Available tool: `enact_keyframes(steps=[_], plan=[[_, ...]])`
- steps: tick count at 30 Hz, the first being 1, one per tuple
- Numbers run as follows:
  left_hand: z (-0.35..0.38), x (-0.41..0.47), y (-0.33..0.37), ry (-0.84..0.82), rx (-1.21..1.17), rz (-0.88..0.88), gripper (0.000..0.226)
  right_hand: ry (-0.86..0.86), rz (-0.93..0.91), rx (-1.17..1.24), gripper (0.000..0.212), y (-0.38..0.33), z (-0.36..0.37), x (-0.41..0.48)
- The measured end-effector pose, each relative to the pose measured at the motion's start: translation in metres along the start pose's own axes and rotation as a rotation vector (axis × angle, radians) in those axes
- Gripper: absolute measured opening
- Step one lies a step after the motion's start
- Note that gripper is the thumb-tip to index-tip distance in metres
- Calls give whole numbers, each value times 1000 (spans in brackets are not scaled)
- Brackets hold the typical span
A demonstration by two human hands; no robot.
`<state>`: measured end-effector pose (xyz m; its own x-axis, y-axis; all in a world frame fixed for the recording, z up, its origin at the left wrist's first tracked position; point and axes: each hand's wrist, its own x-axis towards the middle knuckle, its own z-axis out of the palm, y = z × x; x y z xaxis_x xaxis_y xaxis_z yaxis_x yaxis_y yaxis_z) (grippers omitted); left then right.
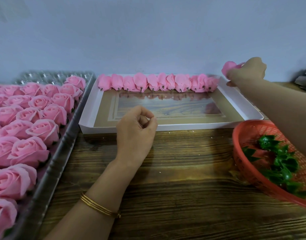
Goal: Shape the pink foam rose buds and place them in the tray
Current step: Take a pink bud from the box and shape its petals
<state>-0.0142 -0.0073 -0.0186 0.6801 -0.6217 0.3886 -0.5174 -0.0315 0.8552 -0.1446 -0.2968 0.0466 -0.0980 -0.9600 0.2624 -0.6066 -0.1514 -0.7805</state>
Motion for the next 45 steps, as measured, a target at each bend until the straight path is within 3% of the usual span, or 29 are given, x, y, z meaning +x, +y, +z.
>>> enact_keyframes(steps=[4, 12, 17, 26, 28, 33, 36, 45], plan=[[0, 0, 0, -2, -15, 0, 17, -17, -32, 31, 22, -10, -8, -10], [2, -1, 1, -20, -48, 8, 18, -207, -205, 139, 44, -25, -28, -53], [0, 0, 1, -51, -116, -16, 15, -306, -253, 181, 28, -38, -31, -85], [-6, 0, 1, -180, -333, -137, 7, -450, -248, 325, 29, -61, -28, -149], [-8, 1, 4, -188, -502, -225, 13, -491, -237, 359, 26, -64, -27, -165], [-12, 5, 13, -285, -816, -428, 54, -525, -238, 364, 24, -54, -25, -200], [-13, 5, 14, -373, -892, -402, 48, -528, -224, 391, 29, -44, -25, -215], [-10, 4, 12, -564, -916, -324, 12, -599, -190, 374, 14, -21, -26, -237]])
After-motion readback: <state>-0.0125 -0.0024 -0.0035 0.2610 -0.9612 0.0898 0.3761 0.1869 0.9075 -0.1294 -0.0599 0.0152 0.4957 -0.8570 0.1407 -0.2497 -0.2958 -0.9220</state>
